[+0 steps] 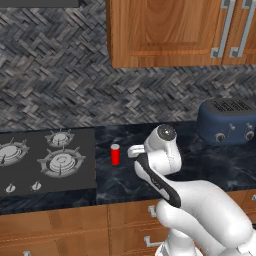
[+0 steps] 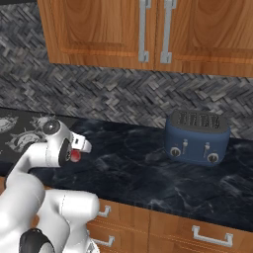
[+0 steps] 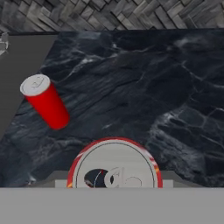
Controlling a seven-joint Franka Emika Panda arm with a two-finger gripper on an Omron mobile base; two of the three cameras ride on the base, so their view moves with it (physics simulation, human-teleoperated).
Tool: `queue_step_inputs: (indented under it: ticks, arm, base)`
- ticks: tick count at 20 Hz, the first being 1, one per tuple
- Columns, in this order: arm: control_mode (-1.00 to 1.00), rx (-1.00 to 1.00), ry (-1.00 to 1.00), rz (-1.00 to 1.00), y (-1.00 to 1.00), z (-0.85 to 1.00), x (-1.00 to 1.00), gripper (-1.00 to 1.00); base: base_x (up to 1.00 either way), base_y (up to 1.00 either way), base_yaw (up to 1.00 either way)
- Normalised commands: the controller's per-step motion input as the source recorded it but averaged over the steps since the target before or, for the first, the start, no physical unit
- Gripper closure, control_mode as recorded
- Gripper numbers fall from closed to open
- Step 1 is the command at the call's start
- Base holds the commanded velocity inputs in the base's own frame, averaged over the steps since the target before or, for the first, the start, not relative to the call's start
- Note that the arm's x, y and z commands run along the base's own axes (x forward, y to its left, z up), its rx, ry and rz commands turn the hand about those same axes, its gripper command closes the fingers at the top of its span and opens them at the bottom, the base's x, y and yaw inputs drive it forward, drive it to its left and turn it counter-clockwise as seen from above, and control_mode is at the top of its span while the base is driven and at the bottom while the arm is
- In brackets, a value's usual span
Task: Four empty soda cans are scattered around the kitchen. Gather all the cans and cluster them next to the stove for recycling.
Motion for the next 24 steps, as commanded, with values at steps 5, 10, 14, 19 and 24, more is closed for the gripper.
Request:
queue_step_inputs:
  ticks: [5,10,14,19,24]
  arm:
    - [-1.00,0.00,0.00,0.00,0.00,-0.11,0.18,1.00]
    - [-1.00,0.00,-0.05,-0.02,0.00,-0.14,0.32,1.00]
    - [-1.00,0.00,-0.04,-0.04,0.00,-0.15,0.35,1.00]
    - [-1.00,-0.01,-0.03,-0.05,0.00,-0.14,0.35,1.00]
    - [-1.00,0.00,-0.06,-0.05,0.00,-0.11,0.27,1.00]
  base:
    - [0.00,0.00,0.00]
    - [0.00,0.00,0.00]
    - [0.00,0.00,0.00]
    - [0.00,0.00,0.00]
    - [0.00,0.00,0.00]
